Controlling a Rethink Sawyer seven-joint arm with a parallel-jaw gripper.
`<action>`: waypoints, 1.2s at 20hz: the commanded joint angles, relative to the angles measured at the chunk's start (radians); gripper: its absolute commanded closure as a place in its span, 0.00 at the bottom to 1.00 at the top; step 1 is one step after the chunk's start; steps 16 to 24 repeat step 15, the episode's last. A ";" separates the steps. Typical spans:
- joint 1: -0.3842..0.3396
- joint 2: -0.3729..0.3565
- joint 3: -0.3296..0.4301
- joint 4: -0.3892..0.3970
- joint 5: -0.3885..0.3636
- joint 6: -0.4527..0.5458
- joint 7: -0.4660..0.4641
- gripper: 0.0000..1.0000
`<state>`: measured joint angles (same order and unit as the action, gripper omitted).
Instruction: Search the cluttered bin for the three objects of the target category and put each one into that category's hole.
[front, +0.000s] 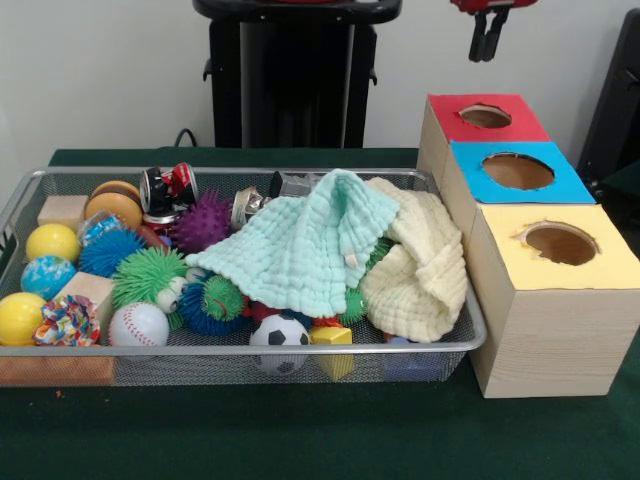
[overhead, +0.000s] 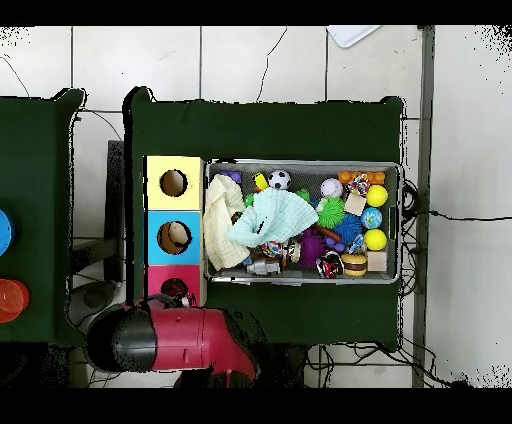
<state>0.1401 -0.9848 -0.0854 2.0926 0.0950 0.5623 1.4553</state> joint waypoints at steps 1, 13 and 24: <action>-0.051 -0.035 0.016 -0.057 0.029 0.114 0.170 1.00; -0.080 -0.005 -0.028 -0.073 -0.023 -0.056 0.175 1.00; -0.083 -0.007 -0.028 -0.080 -0.024 -0.031 0.168 1.00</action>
